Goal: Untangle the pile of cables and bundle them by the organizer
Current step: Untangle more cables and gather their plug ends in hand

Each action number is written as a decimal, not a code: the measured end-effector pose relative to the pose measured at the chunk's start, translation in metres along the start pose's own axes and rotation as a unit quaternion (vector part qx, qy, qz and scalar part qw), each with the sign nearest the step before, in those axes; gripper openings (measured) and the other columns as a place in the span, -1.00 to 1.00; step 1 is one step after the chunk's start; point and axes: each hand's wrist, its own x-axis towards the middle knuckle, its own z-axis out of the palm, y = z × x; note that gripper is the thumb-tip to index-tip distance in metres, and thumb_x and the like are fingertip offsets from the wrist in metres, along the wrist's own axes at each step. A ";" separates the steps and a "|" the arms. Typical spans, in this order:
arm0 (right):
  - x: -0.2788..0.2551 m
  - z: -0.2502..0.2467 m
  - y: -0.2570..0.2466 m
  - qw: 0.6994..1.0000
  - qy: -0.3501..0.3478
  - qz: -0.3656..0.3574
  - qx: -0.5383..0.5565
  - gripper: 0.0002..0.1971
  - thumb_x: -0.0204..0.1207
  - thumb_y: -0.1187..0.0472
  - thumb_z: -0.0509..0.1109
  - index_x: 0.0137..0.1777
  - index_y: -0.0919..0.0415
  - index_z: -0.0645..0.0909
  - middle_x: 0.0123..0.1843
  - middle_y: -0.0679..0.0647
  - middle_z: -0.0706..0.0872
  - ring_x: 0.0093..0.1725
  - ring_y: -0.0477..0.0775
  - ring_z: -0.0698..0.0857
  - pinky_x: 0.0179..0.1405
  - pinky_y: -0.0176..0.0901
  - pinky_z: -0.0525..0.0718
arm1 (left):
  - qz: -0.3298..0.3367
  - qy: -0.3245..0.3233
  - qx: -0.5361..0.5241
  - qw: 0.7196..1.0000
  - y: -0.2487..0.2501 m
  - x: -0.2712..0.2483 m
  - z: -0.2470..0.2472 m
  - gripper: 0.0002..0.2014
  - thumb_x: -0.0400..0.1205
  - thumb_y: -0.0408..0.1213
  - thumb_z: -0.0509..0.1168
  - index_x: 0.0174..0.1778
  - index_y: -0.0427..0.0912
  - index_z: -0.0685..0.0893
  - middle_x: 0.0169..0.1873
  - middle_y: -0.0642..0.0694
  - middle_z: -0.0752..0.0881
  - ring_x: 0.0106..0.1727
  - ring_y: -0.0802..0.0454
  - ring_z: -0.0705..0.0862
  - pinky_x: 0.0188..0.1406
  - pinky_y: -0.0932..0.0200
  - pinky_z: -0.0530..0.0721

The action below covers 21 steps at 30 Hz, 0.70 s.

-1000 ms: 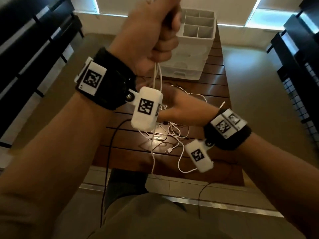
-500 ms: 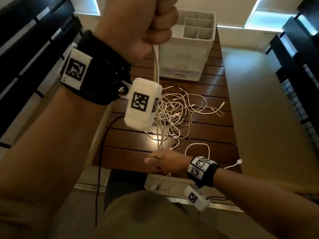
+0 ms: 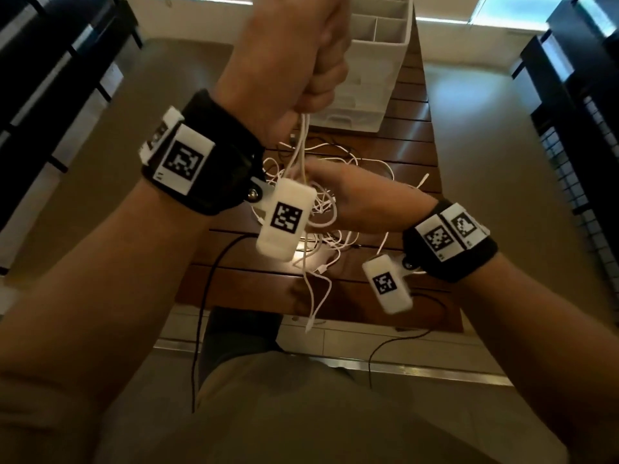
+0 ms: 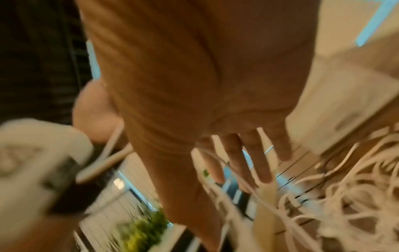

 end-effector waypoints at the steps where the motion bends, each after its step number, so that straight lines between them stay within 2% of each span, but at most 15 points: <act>1: -0.001 0.002 0.008 0.995 -0.038 0.053 -0.076 -0.27 0.44 0.00 0.68 0.59 -0.02 0.46 0.48 -0.03 0.67 0.41 0.03 0.67 0.43 0.21 0.68 | -0.005 -0.004 -0.004 1.000 0.002 0.000 -0.003 -0.51 0.91 -0.24 -0.11 -0.41 -0.04 0.29 -0.59 0.11 0.21 -0.58 0.11 0.12 -0.64 0.29 0.17; 3: -0.007 0.006 0.018 0.976 -0.132 0.107 -0.139 -0.10 0.35 -0.08 0.72 0.66 -0.16 0.35 0.57 -0.11 0.59 0.47 0.00 0.62 0.46 0.22 0.65 | -0.009 -0.009 -0.008 1.000 0.006 -0.001 -0.008 -0.54 0.90 -0.27 -0.18 -0.37 -0.04 0.25 -0.60 0.12 0.20 -0.56 0.14 0.12 -0.61 0.32 0.18; 5: -0.014 0.002 0.016 0.969 -0.182 0.111 -0.127 0.08 0.25 -0.22 0.74 0.72 -0.25 0.22 0.67 -0.19 0.46 0.58 -0.03 0.50 0.55 0.16 0.55 | -0.009 -0.015 0.004 1.000 0.009 -0.003 -0.011 -0.54 0.91 -0.27 -0.21 -0.36 -0.03 0.24 -0.59 0.12 0.20 -0.56 0.14 0.12 -0.60 0.33 0.18; 7: -0.017 -0.006 0.005 0.986 -0.143 0.073 -0.042 0.15 0.26 -0.20 0.74 0.78 -0.20 0.14 0.75 -0.20 0.33 0.70 -0.10 0.35 0.66 0.05 0.39 | -0.011 -0.021 0.017 1.000 0.008 -0.004 -0.007 -0.52 0.92 -0.23 -0.15 -0.37 -0.04 0.27 -0.58 0.11 0.20 -0.56 0.12 0.11 -0.62 0.29 0.17; 9: -0.017 -0.006 -0.007 0.993 -0.063 -0.010 0.099 -0.02 0.37 0.05 0.75 0.74 -0.02 0.30 0.71 -0.09 0.44 0.70 -0.11 0.40 0.71 0.07 0.38 | -0.006 -0.022 0.011 1.000 0.004 -0.007 0.004 -0.49 0.93 -0.17 -0.04 -0.42 -0.04 0.31 -0.59 0.10 0.22 -0.60 0.08 0.12 -0.65 0.24 0.14; 10: -0.015 0.001 -0.009 0.986 -0.031 -0.043 0.156 -0.23 0.43 0.24 0.71 0.61 0.09 0.45 0.57 -0.01 0.60 0.59 -0.11 0.55 0.64 0.03 0.49 | 0.002 -0.022 0.007 1.000 0.000 -0.008 0.009 -0.47 0.93 -0.15 0.01 -0.44 -0.04 0.34 -0.59 0.08 0.24 -0.62 0.07 0.13 -0.66 0.22 0.13; 11: -0.011 0.010 -0.011 0.982 -0.001 -0.054 0.179 -0.48 0.48 0.39 0.63 0.40 0.14 0.59 0.33 0.01 0.73 0.36 -0.17 0.71 0.46 -0.11 0.64 | 0.010 -0.025 0.002 1.000 -0.003 -0.010 0.014 -0.46 0.93 -0.13 0.03 -0.45 -0.04 0.36 -0.60 0.07 0.26 -0.63 0.06 0.15 -0.66 0.21 0.14; 12: -0.008 0.020 -0.013 0.980 0.034 -0.052 0.187 -0.69 0.53 0.45 0.56 0.19 0.17 0.65 0.07 -0.02 0.78 0.08 -0.21 0.78 0.19 -0.25 0.72 | 0.014 -0.032 -0.007 0.999 -0.006 -0.012 0.018 -0.46 0.94 -0.13 0.03 -0.45 -0.05 0.38 -0.60 0.07 0.27 -0.65 0.05 0.17 -0.66 0.20 0.15; 13: -0.004 0.030 -0.012 0.977 0.068 -0.046 0.199 -0.88 0.58 0.41 0.52 0.01 0.23 0.67 -0.13 -0.02 0.76 -0.13 -0.13 0.78 -0.04 -0.24 0.72 | 0.015 -0.038 -0.019 0.999 -0.008 -0.015 0.021 -0.45 0.94 -0.14 0.02 -0.45 -0.06 0.38 -0.61 0.07 0.28 -0.66 0.05 0.18 -0.67 0.19 0.16; 14: -0.001 0.039 -0.011 0.970 0.105 -0.033 0.216 -0.88 0.63 0.34 0.50 -0.14 0.30 0.65 -0.26 0.03 0.73 -0.27 0.01 0.73 -0.18 -0.11 0.71 | 0.014 -0.043 -0.031 0.998 -0.011 -0.018 0.022 -0.45 0.94 -0.15 0.02 -0.45 -0.07 0.37 -0.62 0.08 0.29 -0.67 0.04 0.18 -0.67 0.19 0.17; 15: 0.001 0.046 -0.007 0.965 0.146 -0.020 0.219 -0.73 0.67 0.28 0.47 -0.27 0.28 0.59 -0.37 0.03 0.67 -0.37 0.07 0.65 -0.26 0.01 0.66 | 0.012 -0.047 -0.041 0.998 -0.013 -0.020 0.023 -0.45 0.94 -0.15 0.02 -0.45 -0.07 0.36 -0.63 0.08 0.28 -0.68 0.02 0.17 -0.67 0.18 0.17; 17: 0.002 0.061 0.006 0.958 0.201 0.001 0.205 -0.51 0.75 0.25 0.38 -0.45 0.06 0.39 -0.53 -0.18 0.45 -0.49 -0.11 0.40 -0.40 -0.06 0.46 | -0.002 -0.045 -0.059 0.997 -0.020 -0.027 0.025 -0.44 0.93 -0.14 0.06 -0.47 -0.08 0.33 -0.64 0.07 0.26 -0.68 -0.01 0.15 -0.66 0.19 0.16; 18: 0.002 0.069 0.010 0.957 0.208 0.008 0.203 -0.45 0.77 0.24 0.36 -0.49 -0.02 0.32 -0.56 -0.20 0.37 -0.51 -0.16 0.30 -0.45 -0.15 0.34 | -0.013 -0.039 -0.069 0.997 -0.025 -0.031 0.027 -0.43 0.92 -0.14 0.08 -0.49 -0.07 0.32 -0.65 0.07 0.26 -0.69 -0.01 0.15 -0.66 0.20 0.16; 20: -0.001 0.088 0.018 0.950 0.203 0.017 0.238 -0.44 0.73 0.14 0.38 -0.53 -0.02 0.28 -0.56 -0.18 0.32 -0.50 -0.10 0.26 -0.42 -0.14 0.28 | -0.036 -0.024 -0.091 0.995 -0.037 -0.037 0.032 -0.41 0.91 -0.13 0.13 -0.53 -0.06 0.31 -0.67 0.06 0.25 -0.70 0.01 0.15 -0.66 0.24 0.15; 21: -0.003 0.098 0.022 0.942 0.196 0.025 0.271 -0.47 0.66 0.07 0.39 -0.54 0.02 0.30 -0.54 -0.07 0.33 -0.48 -0.03 0.28 -0.40 -0.03 0.29 | -0.041 -0.022 -0.098 0.994 -0.042 -0.039 0.034 -0.41 0.90 -0.13 0.13 -0.53 -0.06 0.30 -0.67 0.06 0.24 -0.71 0.02 0.15 -0.66 0.24 0.15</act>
